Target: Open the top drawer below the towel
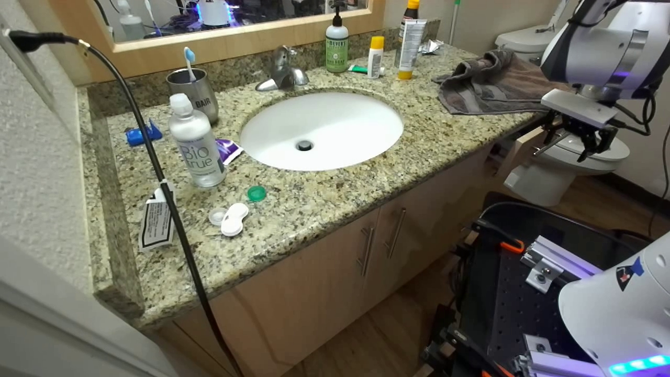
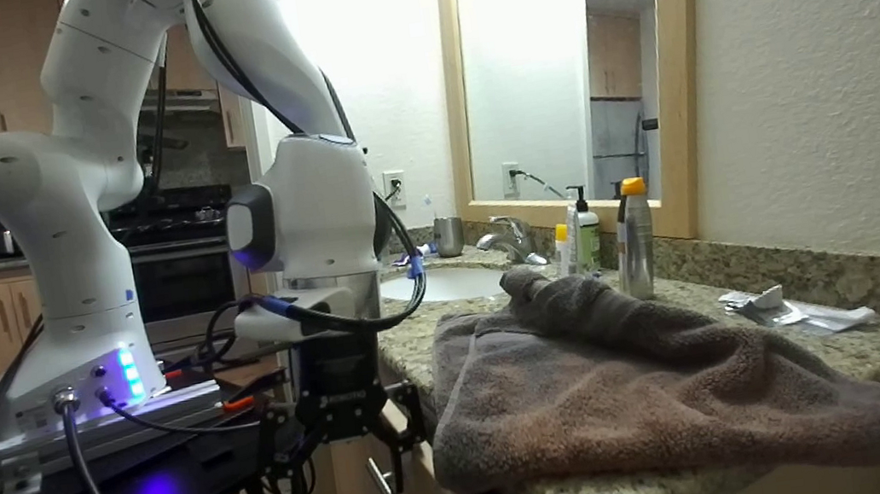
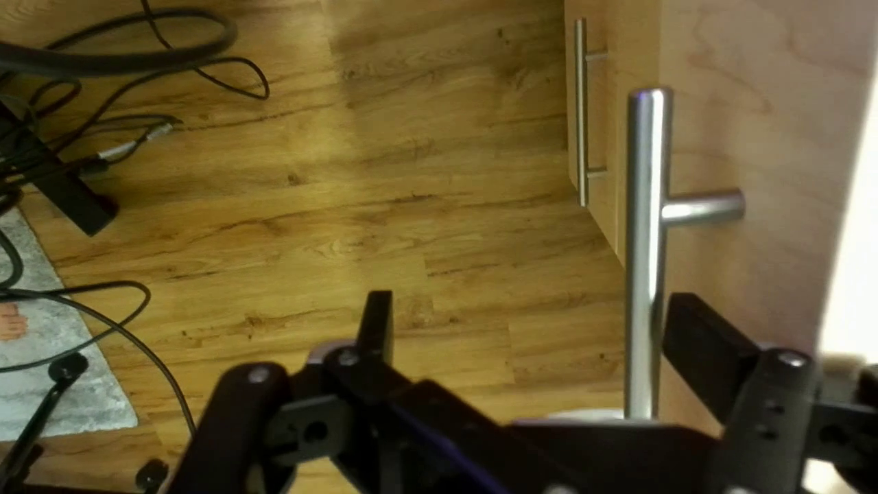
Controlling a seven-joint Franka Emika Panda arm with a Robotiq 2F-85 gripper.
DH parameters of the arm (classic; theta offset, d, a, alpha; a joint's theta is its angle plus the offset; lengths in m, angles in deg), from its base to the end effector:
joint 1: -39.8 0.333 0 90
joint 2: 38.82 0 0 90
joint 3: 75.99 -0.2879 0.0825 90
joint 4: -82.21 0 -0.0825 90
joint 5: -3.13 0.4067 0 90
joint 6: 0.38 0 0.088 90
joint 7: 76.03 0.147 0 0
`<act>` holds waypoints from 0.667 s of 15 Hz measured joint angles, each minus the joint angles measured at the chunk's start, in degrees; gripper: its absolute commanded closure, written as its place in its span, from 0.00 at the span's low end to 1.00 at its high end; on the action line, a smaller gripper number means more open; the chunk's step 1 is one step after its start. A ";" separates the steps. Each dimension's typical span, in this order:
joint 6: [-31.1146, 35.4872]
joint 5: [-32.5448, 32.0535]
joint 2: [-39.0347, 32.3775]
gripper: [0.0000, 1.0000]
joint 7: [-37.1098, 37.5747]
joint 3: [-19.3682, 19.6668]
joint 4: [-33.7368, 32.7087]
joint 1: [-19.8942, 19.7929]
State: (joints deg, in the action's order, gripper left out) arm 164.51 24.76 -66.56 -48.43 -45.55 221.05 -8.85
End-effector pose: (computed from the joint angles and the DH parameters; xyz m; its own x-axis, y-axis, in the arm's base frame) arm 0.0340 -0.4854 0.0622 -0.5539 -0.8214 0.1361 -0.8230 0.5649 0.0596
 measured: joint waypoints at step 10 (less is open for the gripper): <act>15.99 2.61 -3.83 0.00 -1.09 -0.62 3.05 4.18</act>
State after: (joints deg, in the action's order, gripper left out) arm 180.50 27.37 -70.39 -49.53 -46.16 224.09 -4.67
